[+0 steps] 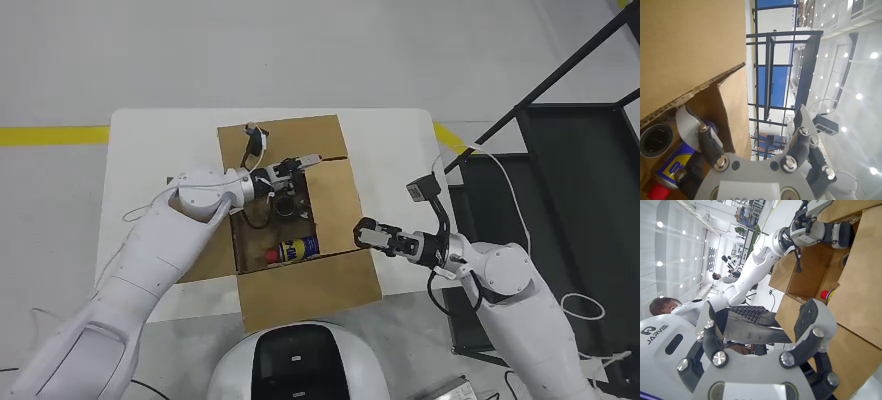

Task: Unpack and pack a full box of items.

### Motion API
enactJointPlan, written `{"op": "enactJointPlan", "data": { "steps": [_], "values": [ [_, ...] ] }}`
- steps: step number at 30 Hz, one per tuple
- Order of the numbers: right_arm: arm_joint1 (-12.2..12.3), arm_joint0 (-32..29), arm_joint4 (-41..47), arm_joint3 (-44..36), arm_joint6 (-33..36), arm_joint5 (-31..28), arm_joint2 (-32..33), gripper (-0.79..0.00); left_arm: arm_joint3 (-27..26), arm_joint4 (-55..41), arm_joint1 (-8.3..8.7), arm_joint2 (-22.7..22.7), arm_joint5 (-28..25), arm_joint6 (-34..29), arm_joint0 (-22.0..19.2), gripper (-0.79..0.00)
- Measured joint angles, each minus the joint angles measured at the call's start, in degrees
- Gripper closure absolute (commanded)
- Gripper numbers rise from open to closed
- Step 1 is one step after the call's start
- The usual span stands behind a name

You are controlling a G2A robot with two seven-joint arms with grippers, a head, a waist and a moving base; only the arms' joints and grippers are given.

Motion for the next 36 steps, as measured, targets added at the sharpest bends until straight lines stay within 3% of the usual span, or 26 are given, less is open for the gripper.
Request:
{"op": "enactJointPlan", "data": {
  "steps": [8, 14, 27, 36],
  "values": [
    [0.2, -0.2, -0.2, -1.3, 1.2, 1.8, -0.8, -0.785, 7.5, -7.0, -3.02, 1.3, -5.8, -4.1, -2.4, -0.785],
    [0.4, 0.2, -1.0, -2.5, 2.9, 3.4, -1.8, -0.785, 9.4, -10.5, -4.56, 0.7, -10.7, -5.1, -3.7, -0.785],
    [0.8, 0.7, -2.2, -4.7, 6.8, 4.9, -5.7, -0.785, 6.5, -16.8, -7.19, 1.1, -7.4, -11.5, -5.5, -0.785],
    [0.7, 2.1, -6.1, -1.5, 1.8, 3.8, -6.8, -0.785, 9.2, -18.6, -10.43, 4.0, -6.5, -12.8, -7.5, -0.785]
  ]
}}
